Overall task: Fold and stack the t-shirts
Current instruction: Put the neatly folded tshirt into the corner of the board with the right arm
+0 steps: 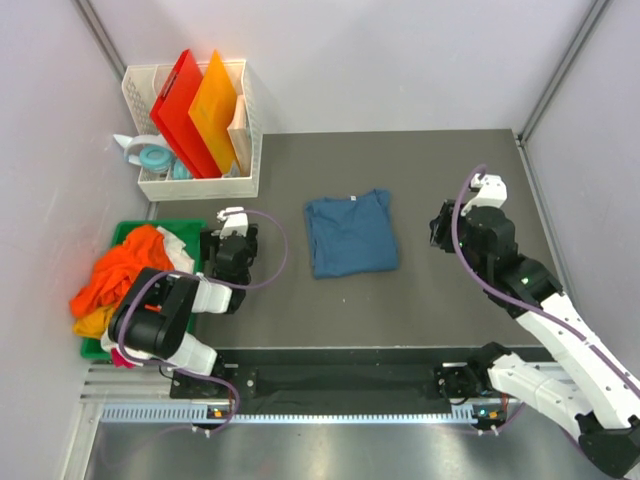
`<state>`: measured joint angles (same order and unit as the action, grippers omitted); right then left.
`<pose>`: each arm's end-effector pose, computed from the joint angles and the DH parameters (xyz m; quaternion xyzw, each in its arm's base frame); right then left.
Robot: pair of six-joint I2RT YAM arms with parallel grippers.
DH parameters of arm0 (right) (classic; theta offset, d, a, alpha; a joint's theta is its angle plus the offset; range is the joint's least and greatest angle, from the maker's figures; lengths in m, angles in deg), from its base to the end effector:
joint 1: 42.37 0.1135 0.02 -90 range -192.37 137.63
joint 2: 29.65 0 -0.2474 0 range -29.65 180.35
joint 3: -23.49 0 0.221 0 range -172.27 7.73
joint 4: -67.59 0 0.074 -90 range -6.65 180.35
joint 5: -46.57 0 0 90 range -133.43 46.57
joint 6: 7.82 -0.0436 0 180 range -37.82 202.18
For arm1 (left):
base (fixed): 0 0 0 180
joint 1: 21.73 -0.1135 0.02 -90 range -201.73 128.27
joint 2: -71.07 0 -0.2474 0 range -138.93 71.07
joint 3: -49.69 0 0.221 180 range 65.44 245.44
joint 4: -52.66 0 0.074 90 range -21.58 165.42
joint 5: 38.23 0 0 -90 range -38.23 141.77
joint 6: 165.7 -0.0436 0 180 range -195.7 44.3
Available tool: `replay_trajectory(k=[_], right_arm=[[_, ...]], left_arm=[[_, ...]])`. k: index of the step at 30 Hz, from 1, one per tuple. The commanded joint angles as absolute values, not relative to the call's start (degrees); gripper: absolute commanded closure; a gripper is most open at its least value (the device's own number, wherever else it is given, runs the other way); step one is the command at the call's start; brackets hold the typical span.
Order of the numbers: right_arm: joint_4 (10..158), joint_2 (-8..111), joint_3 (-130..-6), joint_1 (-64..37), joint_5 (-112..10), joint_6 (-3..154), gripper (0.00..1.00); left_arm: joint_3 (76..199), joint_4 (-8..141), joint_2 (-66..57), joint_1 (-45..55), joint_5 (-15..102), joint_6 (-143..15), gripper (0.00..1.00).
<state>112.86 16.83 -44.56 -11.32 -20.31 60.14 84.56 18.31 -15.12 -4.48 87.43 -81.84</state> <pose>0.1456 0.0677 0.3283 0.0448 0.8263 0.0893 0.5542 0.2428 -0.0488 0.1559 -0.0233 0.7861 0.1901 0.5876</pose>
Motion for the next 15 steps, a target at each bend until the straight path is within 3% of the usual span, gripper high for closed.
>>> replay_trajectory(k=[1, 15], right_arm=[[113.23, 17.19, -46.85, -10.47, -19.61, 60.47, 0.48], [111.47, 19.21, -46.5, -10.55, -19.61, 58.1, 0.47]], left_arm=[[85.31, 4.79, -18.66, -7.83, 83.15, -79.93, 0.01], [80.47, -1.55, -17.7, -11.98, 81.48, -73.59, 0.01]])
